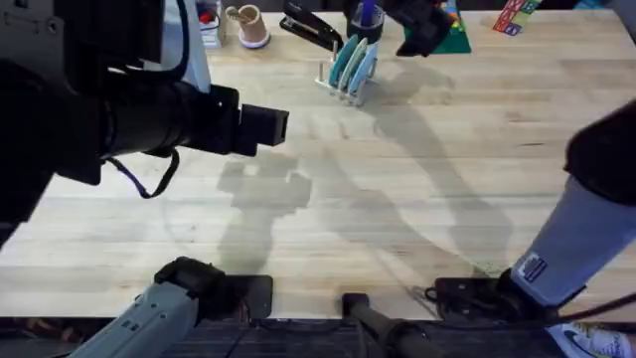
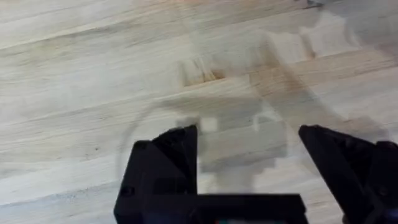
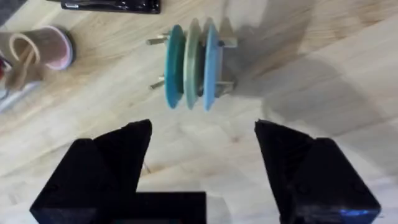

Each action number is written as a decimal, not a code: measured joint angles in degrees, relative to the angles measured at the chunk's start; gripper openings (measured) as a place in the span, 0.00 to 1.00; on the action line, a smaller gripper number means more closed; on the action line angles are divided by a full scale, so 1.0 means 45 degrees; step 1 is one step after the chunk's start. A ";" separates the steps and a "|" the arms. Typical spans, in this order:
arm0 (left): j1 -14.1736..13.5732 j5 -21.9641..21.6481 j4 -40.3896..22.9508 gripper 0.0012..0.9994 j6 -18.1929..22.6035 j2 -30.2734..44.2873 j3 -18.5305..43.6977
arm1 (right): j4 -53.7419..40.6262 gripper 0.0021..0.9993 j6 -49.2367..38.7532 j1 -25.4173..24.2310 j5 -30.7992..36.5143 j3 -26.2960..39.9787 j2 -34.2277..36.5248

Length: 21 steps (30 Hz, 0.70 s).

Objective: Pick up the plates from the table one by one and place each into a slot on the dish rack.

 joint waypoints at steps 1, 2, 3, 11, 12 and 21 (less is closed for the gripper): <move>0.0000 -0.0004 0.0000 1.00 0.0000 0.0000 0.0000 | -0.0166 0.99 -0.0143 0.0000 0.0039 0.0002 -0.0130; 0.0000 0.0000 0.0000 1.00 0.0000 0.0000 0.0000 | -0.0348 0.99 -0.0329 0.0000 0.0060 0.0002 -0.0263; 0.0000 -0.0002 0.0000 1.00 0.0000 0.0000 0.0000 | -0.0536 0.99 -0.0522 0.0000 0.0087 0.0002 -0.0376; 0.0000 -0.0005 0.0000 1.00 0.0000 0.0000 0.0000 | -0.2695 0.99 -0.2851 0.0000 0.0148 0.0591 -0.0643; 0.0000 -0.0003 0.0000 1.00 0.0000 0.0000 0.0000 | -0.2976 0.99 -0.3192 0.0000 0.0151 0.0735 -0.0643; 0.0000 -0.0001 0.0000 1.00 0.0000 0.0000 0.0000 | -0.4874 0.99 -0.6848 0.0000 0.0186 0.1581 -0.0649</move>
